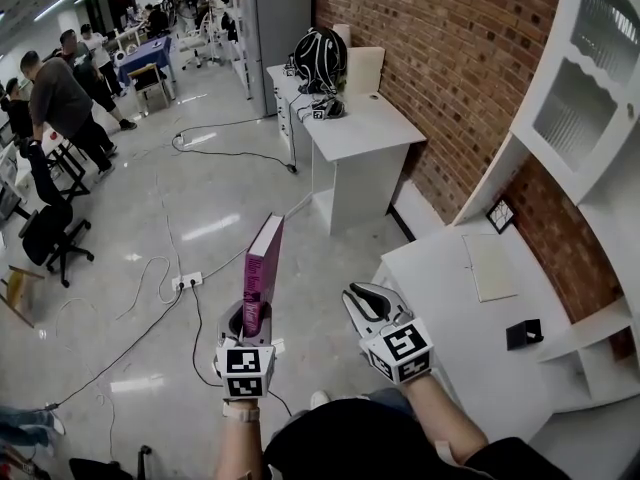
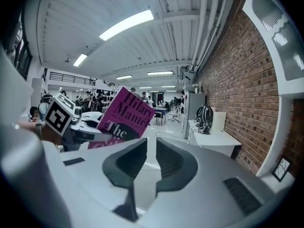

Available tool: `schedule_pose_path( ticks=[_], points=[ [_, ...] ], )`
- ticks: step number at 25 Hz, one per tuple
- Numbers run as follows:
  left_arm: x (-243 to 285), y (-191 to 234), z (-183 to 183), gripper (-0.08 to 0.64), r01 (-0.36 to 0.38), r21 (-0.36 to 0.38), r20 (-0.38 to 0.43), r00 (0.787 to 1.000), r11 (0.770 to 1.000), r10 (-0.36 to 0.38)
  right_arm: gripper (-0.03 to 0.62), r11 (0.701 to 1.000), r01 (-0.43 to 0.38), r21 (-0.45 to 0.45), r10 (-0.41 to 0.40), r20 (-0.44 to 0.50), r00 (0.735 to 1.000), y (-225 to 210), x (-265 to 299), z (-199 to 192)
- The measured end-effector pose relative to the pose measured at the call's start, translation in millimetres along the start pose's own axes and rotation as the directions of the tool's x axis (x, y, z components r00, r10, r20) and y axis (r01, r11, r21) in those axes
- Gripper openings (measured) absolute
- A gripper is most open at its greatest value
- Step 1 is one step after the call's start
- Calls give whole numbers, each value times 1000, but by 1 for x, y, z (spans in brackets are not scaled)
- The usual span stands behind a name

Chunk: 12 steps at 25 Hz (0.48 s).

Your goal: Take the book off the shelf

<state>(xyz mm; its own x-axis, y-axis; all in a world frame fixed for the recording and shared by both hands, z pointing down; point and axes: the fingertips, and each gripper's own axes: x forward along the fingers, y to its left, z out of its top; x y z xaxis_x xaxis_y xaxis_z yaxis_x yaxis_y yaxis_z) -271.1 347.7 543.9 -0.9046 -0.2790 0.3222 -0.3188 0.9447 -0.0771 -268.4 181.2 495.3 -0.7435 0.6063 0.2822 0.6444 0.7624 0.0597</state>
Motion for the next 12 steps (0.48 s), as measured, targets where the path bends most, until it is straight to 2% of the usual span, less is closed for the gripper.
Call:
schedule_pose_path(
  ticks=[12],
  points=[
    [4, -16, -1, 138, 33, 11, -3, 999, 999, -33, 55, 999, 42, 15, -42, -9, 999, -10, -16, -9]
  ],
)
